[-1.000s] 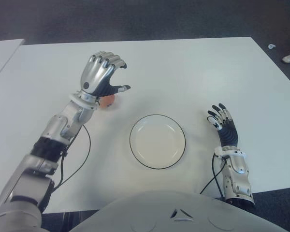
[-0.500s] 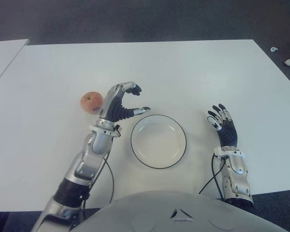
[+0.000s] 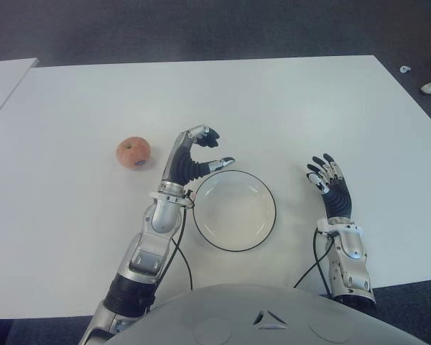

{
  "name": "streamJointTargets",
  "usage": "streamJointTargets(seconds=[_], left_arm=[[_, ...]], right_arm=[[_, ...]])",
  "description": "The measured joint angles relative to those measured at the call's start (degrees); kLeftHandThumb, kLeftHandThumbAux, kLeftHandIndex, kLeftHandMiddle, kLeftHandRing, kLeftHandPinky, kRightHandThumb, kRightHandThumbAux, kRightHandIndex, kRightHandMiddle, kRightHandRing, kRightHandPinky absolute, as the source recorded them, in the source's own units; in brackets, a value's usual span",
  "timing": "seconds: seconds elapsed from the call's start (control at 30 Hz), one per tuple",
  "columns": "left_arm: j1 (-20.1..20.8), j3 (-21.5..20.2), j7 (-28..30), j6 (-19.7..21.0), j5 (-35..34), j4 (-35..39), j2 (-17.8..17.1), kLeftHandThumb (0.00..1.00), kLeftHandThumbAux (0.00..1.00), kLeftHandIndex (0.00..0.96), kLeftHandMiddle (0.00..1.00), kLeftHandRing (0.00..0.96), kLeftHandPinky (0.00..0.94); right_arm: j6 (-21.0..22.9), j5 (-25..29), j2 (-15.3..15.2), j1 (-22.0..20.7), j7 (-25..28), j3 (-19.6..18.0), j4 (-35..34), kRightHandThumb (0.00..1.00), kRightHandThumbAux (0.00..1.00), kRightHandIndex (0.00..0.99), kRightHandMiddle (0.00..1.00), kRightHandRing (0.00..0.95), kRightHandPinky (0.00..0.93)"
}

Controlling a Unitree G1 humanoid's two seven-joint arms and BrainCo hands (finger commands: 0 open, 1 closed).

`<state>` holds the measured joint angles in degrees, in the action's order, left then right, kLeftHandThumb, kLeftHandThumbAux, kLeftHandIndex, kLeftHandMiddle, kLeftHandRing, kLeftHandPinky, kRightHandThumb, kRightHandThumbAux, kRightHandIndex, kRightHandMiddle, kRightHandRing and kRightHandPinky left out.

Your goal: Put the apples into the plate.

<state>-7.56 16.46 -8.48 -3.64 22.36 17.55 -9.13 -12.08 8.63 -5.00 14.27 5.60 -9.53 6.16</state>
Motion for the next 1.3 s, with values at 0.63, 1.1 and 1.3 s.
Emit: streamJointTargets(seconds=[0.63, 1.1, 1.3], left_arm=[[0.9, -2.5, 0.0, -2.4, 4.9, -0.9, -1.6, 0.753, 0.693, 0.443, 0.881, 0.866, 0.859], [1.4, -6.5, 5.1, -3.7, -6.7, -1.8, 0.3, 0.500, 0.505, 0.326, 0.434, 0.390, 0.330], [2.1, -10.1, 1.1, -11.7, 5.1, -5.0, -8.2, 0.351, 0.367, 0.219, 0.230, 0.182, 0.135]], right_arm=[[-0.2, -0.1, -0.1, 0.4, -0.1, 0.1, -0.2, 0.306, 0.570, 0.088, 0.194, 0.216, 0.244], [-0.2, -0.1, -0.2, 0.4, -0.1, 0.2, -0.1, 0.310, 0.604, 0.076, 0.178, 0.200, 0.231], [-0.3, -0.1, -0.4, 0.2, 0.1, 0.3, -0.1, 0.305, 0.598, 0.078, 0.185, 0.208, 0.250]])
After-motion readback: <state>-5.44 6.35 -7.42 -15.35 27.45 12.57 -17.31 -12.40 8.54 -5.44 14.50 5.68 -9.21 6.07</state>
